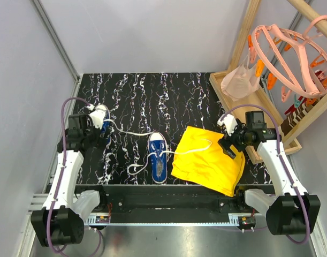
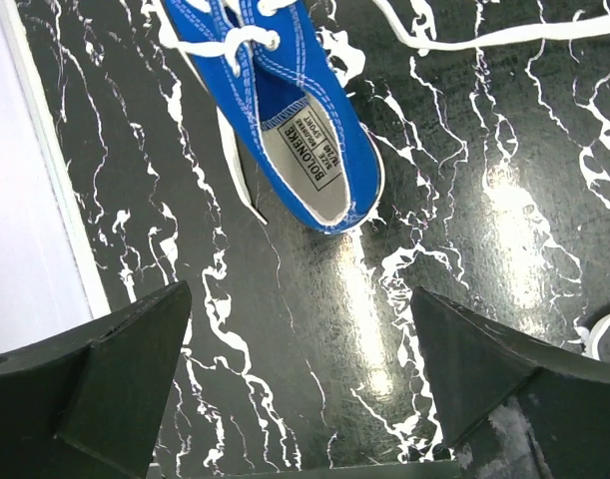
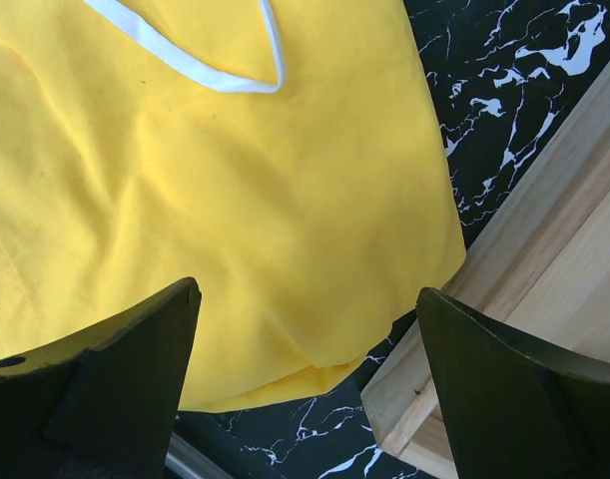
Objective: Tie the shoes
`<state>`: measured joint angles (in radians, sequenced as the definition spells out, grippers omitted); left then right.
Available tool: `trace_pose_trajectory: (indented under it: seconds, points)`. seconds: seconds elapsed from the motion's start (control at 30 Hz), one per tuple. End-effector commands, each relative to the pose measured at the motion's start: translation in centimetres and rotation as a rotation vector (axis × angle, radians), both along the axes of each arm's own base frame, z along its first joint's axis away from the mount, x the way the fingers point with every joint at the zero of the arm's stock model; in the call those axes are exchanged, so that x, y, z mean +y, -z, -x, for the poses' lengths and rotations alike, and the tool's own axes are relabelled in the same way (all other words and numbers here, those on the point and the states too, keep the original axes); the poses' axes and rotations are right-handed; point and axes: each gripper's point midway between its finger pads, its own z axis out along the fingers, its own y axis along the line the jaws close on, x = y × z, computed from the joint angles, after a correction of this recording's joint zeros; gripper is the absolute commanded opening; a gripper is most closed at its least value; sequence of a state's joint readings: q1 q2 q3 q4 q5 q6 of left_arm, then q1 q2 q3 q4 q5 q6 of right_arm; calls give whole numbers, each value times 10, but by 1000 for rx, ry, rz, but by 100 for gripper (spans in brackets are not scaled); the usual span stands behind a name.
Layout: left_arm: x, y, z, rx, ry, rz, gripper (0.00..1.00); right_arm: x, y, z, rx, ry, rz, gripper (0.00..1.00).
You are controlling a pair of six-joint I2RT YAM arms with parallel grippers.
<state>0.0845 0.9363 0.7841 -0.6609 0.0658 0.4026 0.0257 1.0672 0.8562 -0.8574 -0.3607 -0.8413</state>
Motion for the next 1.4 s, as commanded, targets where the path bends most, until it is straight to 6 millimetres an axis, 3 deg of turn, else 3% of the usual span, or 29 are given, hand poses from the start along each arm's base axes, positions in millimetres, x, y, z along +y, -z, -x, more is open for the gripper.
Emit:
trace_pose_trajectory:
  seconds: [0.0, 0.1, 0.37, 0.43, 0.47, 0.6, 0.73, 0.9, 1.03, 1.13, 1.3, 1.37]
  points:
    - [-3, -17, -8, -54, 83, -58, 99, 9, -14, -5, -25, -46, -6, 100]
    - [-19, -19, -8, -65, 183, -63, 99, 13, -7, 3, 52, -54, 7, 100]
    - [-115, 11, 18, 0, 603, -37, 99, 23, -6, 7, 97, -65, 17, 100]
    - [-137, 17, 22, -4, 667, -25, 95, 26, -5, 7, 105, -74, 24, 100]
    - [-143, 29, 27, 29, 675, -17, 94, 26, -6, 7, 107, -67, 31, 100]
    - [-171, 49, 30, 53, 757, -45, 78, 24, -5, 4, 122, -40, 48, 100]
    - [-182, 69, 35, 130, 804, -38, 64, 25, -8, 2, 127, -7, 38, 100]
    - [-180, 91, 47, 190, 868, -77, 59, 28, -10, 2, 135, 4, 25, 100]
    - [-170, 114, 72, 257, 990, -144, 57, 29, -6, 3, 156, 13, 21, 100]
    - [-163, 126, 79, 293, 1010, -177, 57, 30, -4, 1, 159, 15, 22, 100]
    - [-156, 138, 73, 310, 988, -232, 54, 33, -5, -5, 143, 25, 6, 100]
    - [-156, 141, 73, 322, 996, -236, 47, 34, -4, -9, 143, 36, -1, 100]
